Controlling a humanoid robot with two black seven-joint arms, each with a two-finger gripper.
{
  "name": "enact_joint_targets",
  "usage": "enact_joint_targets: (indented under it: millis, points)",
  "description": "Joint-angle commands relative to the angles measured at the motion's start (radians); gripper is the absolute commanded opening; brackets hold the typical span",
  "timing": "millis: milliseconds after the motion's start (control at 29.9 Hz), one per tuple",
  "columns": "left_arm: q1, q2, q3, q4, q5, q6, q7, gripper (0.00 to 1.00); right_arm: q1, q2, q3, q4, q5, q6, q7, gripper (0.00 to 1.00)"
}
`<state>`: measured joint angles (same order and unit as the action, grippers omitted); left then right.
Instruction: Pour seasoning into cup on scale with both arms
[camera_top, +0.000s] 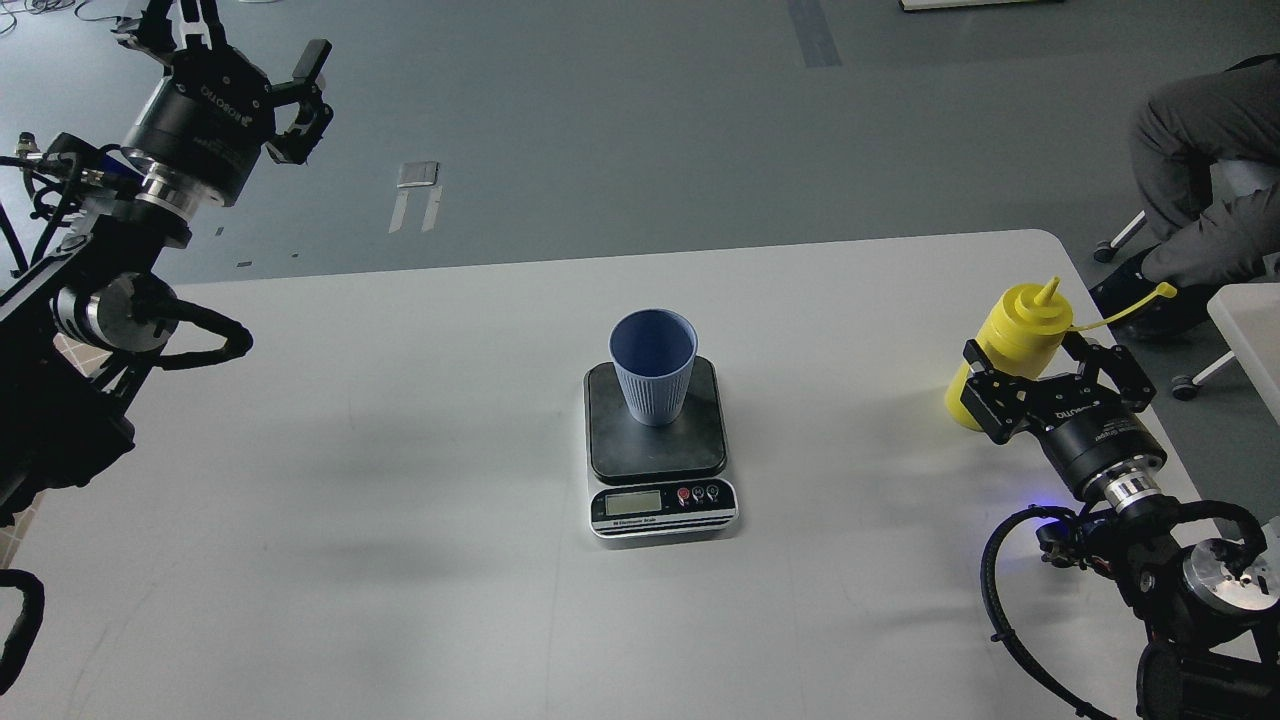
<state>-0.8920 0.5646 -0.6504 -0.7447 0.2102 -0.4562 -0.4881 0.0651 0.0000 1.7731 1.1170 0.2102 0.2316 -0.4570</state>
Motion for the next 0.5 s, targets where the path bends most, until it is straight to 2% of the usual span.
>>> enact_joint_targets:
  millis: [0,401,468]
  points:
    - [0.001,0.003,0.000,0.001,0.000,0.001,-0.001,0.98,-0.037,0.000,-0.001,0.062,0.000,-0.001,0.000,1.00]
    - [0.001,0.000,0.000,0.001,0.000,-0.001,-0.001,0.98,-0.162,0.000,0.005,0.124,0.005,0.003,0.000,1.00]
    - [0.001,0.000,0.000,0.001,0.000,-0.001,-0.001,0.98,-0.200,0.000,0.005,0.170,0.005,0.003,-0.002,1.00]
